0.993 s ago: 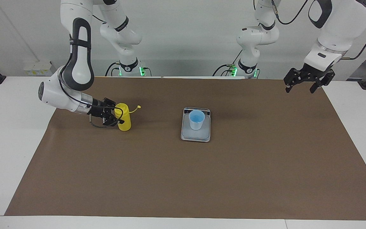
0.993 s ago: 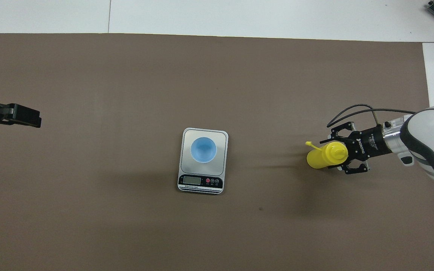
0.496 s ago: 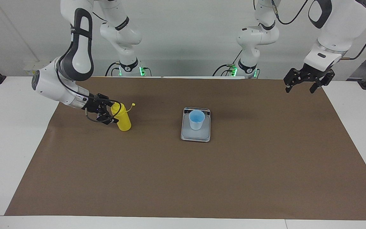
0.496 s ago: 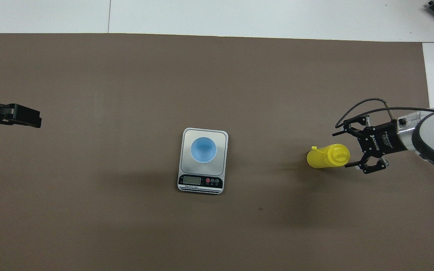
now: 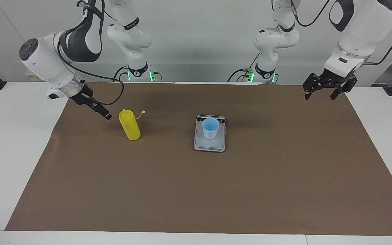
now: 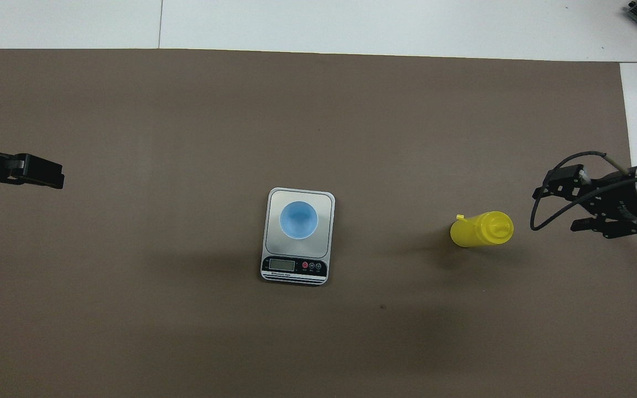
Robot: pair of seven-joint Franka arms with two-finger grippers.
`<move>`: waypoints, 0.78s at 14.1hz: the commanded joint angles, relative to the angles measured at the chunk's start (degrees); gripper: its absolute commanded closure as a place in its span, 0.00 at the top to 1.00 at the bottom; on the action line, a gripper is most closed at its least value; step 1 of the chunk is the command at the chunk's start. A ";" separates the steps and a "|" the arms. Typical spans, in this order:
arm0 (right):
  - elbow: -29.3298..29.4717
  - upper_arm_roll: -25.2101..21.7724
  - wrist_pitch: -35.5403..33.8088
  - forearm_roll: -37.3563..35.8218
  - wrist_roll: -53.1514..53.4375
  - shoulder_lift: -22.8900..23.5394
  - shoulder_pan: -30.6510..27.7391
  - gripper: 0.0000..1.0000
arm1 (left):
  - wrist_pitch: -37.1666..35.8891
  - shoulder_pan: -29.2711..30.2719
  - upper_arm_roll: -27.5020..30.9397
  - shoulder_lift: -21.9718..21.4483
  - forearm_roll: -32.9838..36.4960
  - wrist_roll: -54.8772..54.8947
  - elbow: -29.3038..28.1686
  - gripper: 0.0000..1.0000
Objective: Pour seasoning into cup on scale with both arms
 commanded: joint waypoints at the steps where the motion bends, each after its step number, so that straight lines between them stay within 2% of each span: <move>1: 2.82 0.78 0.30 -4.51 -5.04 -1.01 3.32 1.00 | 0.36 -0.79 0.64 -1.95 -0.69 0.30 -2.36 1.00; 5: 7.64 0.95 0.04 -15.95 -5.48 -0.93 11.06 1.00 | 0.80 -0.79 0.64 -1.95 -0.69 0.04 -2.53 1.00; 9: 14.85 1.04 -3.90 -15.17 -5.48 0.83 11.25 1.00 | 1.15 -0.79 0.64 -2.12 -0.69 0.13 -2.62 1.00; 11: 16.62 1.04 -7.16 -15.26 -5.57 0.66 11.16 1.00 | 0.88 -0.70 0.73 -2.12 -0.69 0.22 -2.62 1.00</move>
